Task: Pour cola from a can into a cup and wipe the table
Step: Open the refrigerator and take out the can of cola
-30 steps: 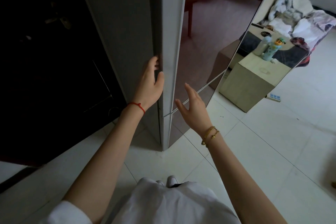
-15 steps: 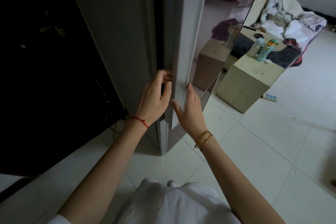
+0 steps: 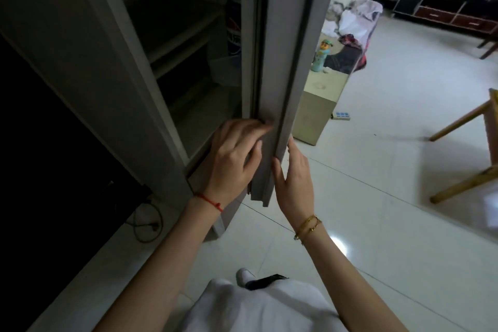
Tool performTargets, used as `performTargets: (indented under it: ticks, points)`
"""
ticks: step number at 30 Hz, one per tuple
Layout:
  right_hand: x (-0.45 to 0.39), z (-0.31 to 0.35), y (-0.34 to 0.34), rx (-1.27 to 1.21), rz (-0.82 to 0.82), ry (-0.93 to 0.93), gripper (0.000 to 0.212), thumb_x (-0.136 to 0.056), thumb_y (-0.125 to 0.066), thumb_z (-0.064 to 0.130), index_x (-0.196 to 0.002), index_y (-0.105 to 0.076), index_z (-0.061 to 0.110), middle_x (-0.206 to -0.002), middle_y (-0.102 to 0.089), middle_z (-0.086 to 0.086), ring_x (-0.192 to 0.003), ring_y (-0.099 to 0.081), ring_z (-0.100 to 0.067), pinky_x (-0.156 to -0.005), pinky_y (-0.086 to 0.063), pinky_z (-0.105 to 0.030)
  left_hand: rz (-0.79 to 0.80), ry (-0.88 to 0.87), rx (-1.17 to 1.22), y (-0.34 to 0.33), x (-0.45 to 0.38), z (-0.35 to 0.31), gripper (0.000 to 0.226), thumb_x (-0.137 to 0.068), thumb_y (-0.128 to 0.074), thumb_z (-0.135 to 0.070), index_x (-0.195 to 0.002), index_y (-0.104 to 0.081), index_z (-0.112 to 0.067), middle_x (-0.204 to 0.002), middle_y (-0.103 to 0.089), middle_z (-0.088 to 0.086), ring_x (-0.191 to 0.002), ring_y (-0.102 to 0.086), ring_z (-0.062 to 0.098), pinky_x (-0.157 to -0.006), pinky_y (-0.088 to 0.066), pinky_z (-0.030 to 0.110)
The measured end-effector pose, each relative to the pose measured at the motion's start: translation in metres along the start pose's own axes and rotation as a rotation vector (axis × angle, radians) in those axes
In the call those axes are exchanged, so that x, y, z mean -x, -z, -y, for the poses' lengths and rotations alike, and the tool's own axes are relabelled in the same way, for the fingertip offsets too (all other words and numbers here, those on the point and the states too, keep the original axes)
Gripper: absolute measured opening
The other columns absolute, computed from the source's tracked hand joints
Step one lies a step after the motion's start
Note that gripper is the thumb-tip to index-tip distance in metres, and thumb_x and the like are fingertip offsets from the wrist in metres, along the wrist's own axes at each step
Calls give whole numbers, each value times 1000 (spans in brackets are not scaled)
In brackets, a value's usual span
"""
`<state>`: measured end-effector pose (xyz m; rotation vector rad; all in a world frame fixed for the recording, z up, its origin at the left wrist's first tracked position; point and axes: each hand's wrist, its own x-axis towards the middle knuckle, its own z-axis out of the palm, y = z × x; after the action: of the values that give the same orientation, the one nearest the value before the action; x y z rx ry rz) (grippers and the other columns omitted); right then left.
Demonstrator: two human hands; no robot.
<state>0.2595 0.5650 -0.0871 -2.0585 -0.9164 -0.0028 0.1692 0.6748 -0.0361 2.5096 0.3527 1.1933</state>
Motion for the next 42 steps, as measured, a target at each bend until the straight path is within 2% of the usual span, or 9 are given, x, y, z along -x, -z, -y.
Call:
performTargets:
  ticks: [5, 8, 12, 15, 18, 22, 28, 35, 42]
  points:
    - [-2, -27, 27, 25, -85, -44, 47, -102, -43, 26, -148, -34, 18, -141, -50, 4, -128, -45, -14, -107, -42, -31, -106, -16, 1, -13, -18, -6, 46, -90, -61, -10, -134, -49, -15, -134, -52, 13, -126, -43, 22, -101, -46, 37]
    - [-6, -42, 42, 36, -125, -70, 42, -103, -41, 26, -144, -39, 18, -133, -55, 4, -122, -47, -12, -103, -43, -27, -103, -14, -37, -20, -33, -4, 51, -91, -60, -12, -139, -44, -11, -146, -42, 14, -140, -31, 25, -110, -39, 48]
    - [-16, -65, 64, 40, -151, -103, 39, -102, -40, 22, -139, -44, 14, -128, -58, 0, -120, -48, -17, -101, -45, -34, -19, 44, -109, -35, -47, -10, 64, -91, -59, -13, -148, -31, -12, -157, -29, 14, -148, -14, 26, -117, -24, 58]
    - [-26, -85, 83, 47, -161, -117, 38, -102, -40, 21, -139, -45, 14, -128, -58, 0, -120, -48, -17, -101, -45, -33, -4, 40, -152, -55, -56, -22, 71, -91, -61, -13, -152, -25, -12, -160, -21, 10, -150, -8, 24, -122, -7, 51]
    - [-39, -108, 104, 49, -159, -135, 38, -102, -39, 22, -139, -45, 15, -130, -58, 0, -122, -48, -16, -101, -44, -31, -15, 24, -138, -77, -66, -37, 72, -92, -62, -13, -152, -23, -10, -160, -16, 7, -150, -4, 19, -123, 0, 41]
    - [-62, -143, 136, 56, -137, -125, 34, -103, -39, 22, -134, -48, 15, -125, -61, -2, -118, -51, -19, -97, -45, -32, -60, 7, -132, -110, -79, -66, 72, -88, -64, -7, -150, -28, -6, -159, -26, 13, -150, -14, 24, -123, -2, 40]
    - [-108, -202, 180, 79, -48, -106, 28, -103, -38, 24, -122, -53, 12, -110, -63, -7, -106, -55, -22, -79, -40, -23, -92, -13, -130, -159, -104, -103, 66, -88, -60, 1, -148, -34, -3, -156, -33, 12, -146, -28, 26, -118, -23, 56]
    - [-164, -260, 220, 27, 32, -75, 26, -103, -37, 25, -116, -55, 13, -110, -63, -8, -103, -55, -22, -77, -37, -20, -100, 35, -201, -218, -133, -134, 69, -90, -54, -2, -153, -26, -11, -160, -24, 5, -148, -24, 20, -115, -32, 50]
    - [-219, -300, 246, 46, 61, -66, 22, -102, -38, 20, -103, -53, 4, -96, -63, -15, -81, -51, -26, -66, -31, -28, -91, 41, -277, -267, -164, -154, 80, -85, -53, 3, -155, -21, -15, -161, -20, 0, -150, -18, 16, -118, -27, 47]
